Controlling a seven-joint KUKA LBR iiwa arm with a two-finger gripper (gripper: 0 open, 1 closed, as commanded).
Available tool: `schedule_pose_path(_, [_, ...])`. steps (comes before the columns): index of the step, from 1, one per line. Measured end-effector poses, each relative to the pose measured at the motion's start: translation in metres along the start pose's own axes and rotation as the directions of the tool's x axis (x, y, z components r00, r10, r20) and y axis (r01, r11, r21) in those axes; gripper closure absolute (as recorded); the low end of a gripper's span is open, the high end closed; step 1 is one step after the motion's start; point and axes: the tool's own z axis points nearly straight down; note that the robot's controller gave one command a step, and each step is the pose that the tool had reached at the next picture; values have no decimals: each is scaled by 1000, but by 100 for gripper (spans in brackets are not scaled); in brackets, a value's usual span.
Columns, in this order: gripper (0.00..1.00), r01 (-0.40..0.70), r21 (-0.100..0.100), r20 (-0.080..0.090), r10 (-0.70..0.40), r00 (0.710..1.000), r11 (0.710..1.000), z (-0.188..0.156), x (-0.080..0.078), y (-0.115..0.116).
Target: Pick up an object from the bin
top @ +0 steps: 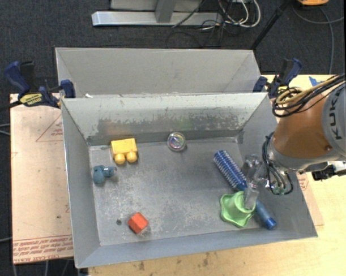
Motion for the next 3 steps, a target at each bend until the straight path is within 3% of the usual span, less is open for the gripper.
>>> schedule_pose_path(1, [100,-3,-2,-1,3,1000,1000,-2,0,1])
schedule_pose_path(2, [100,33,-9,38,-32,999,999,-8,-91,87])
schedule_pose_path(3, [100,34,-8,38,-34,999,999,-8,-92,87])
